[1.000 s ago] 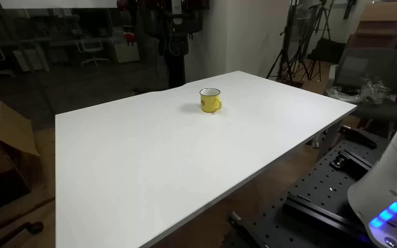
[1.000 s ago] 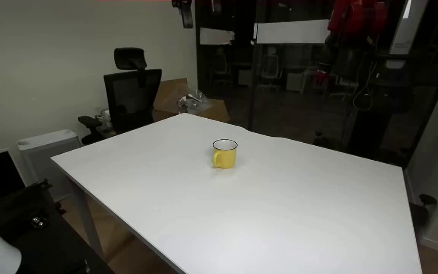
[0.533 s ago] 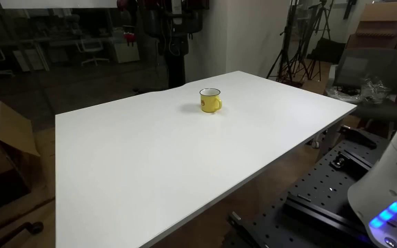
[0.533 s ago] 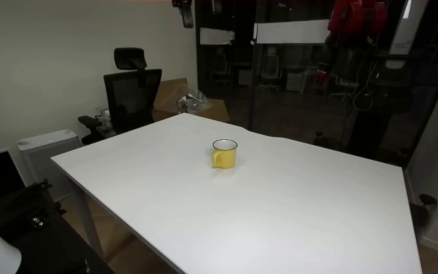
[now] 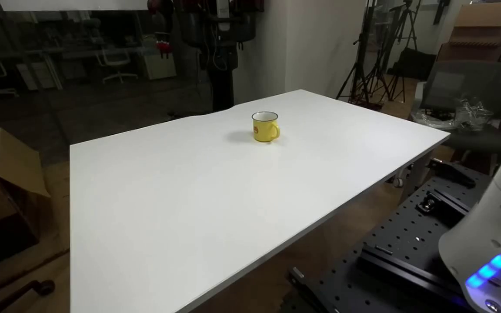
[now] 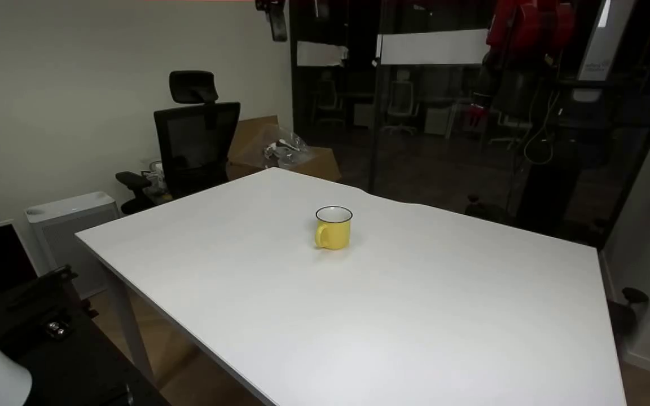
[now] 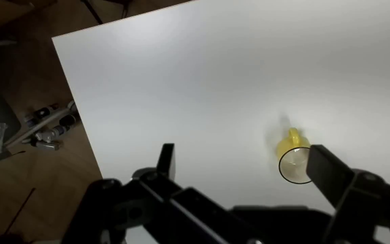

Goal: Move the yellow mug to the left

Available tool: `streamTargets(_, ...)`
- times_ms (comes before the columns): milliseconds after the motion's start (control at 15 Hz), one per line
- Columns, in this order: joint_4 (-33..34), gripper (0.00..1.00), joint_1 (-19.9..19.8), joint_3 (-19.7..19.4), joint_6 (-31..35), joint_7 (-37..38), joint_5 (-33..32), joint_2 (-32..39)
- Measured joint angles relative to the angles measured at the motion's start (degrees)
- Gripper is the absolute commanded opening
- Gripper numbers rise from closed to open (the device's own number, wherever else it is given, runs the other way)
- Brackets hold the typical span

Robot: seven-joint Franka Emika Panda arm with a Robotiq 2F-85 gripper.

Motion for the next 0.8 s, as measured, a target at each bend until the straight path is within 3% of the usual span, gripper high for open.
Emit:
streamTargets(200,-0.1,1.00,0.2,-0.2,0.6,0.0,0.1,0.1)
streamTargets(467,0.0,1.00,0.6,-1.7,11.4,-1.0,2.1,2.8)
streamTargets(600,1.2,1.00,1.3,-3.3,16.1,-6.4,6.6,6.6)
streamTargets(800,6.1,1.00,2.4,-5.6,15.7,-16.6,15.4,15.1)
